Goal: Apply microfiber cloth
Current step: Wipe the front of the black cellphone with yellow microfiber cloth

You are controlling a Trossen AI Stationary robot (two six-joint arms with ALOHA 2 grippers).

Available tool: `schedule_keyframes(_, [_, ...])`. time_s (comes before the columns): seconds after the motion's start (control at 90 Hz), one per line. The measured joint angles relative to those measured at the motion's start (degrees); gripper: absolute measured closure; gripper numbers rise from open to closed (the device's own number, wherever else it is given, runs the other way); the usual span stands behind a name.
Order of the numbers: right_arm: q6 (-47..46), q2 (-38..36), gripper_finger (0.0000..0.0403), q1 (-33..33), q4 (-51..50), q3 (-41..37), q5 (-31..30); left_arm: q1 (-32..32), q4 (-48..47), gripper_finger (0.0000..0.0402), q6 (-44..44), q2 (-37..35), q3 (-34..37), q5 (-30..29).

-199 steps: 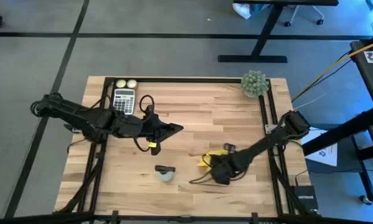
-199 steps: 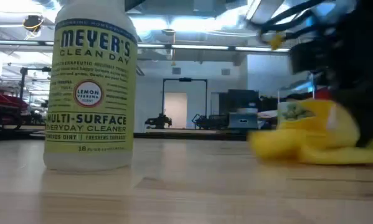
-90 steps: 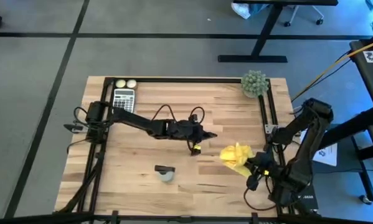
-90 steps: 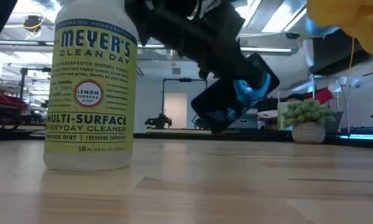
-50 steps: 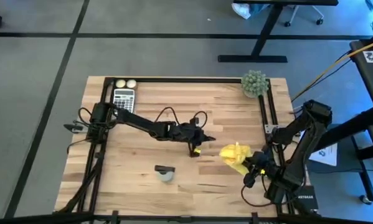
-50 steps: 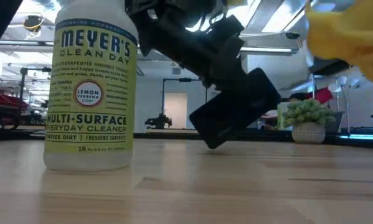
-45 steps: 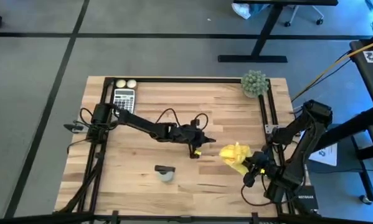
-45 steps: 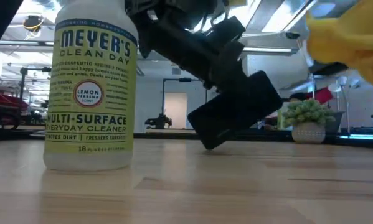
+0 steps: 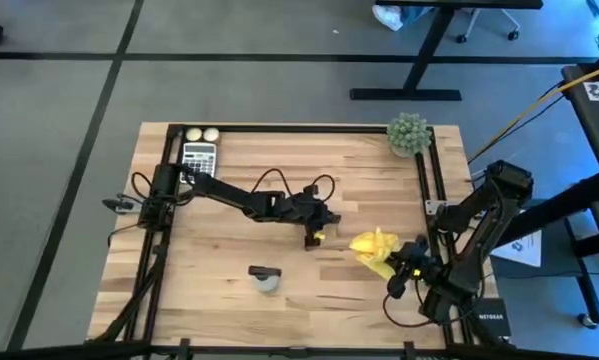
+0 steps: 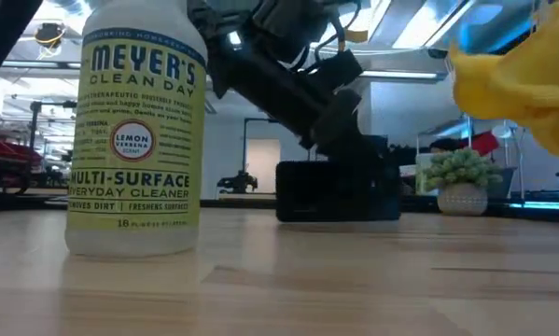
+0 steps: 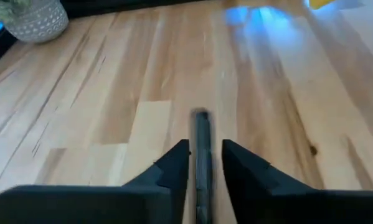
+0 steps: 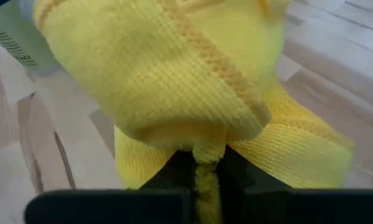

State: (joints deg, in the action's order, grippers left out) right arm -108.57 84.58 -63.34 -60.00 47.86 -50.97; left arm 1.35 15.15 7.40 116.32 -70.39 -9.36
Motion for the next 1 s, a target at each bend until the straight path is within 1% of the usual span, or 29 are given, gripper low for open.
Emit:
schedule_keyframes(0.122, [0.6, 0.0, 0.0393, 0.0, 0.1, 0.0, -0.5, 0.0, -0.3, 0.0277, 1.8, 0.0, 0.0, 0.2])
schedule_keyframes(0.322, [0.6, 0.0, 0.0393, 0.0, 0.2, 0.0, -0.5, 0.6, -1.1, 0.0254, 0.7, 0.0, 0.0, 0.4])
schedule_keyframes(0.733, [0.5, 0.0, 0.0393, 0.0, 0.8, 0.0, -0.5, 3.6, -1.4, 0.0249, 0.1, 0.0, 0.0, 0.4])
schedule_keyframes(0.833, [0.9, 0.0, 0.0393, 0.4, 1.3, 0.0, -0.9, 3.9, -1.7, 0.0249, -0.2, -0.9, 0.0, 0.3])
schedule_keyframes(0.922, [2.5, 0.0, 0.0393, 1.6, 2.1, 0.0, -1.7, 4.5, -5.4, 0.0249, -2.6, -3.7, 0.0, -1.1])
schedule_keyframes(1.0, [6.4, -0.1, 0.0393, 3.9, 3.9, 0.0, -1.9, 5.1, -12.2, 0.0249, -5.0, -6.6, -0.2, -2.8])
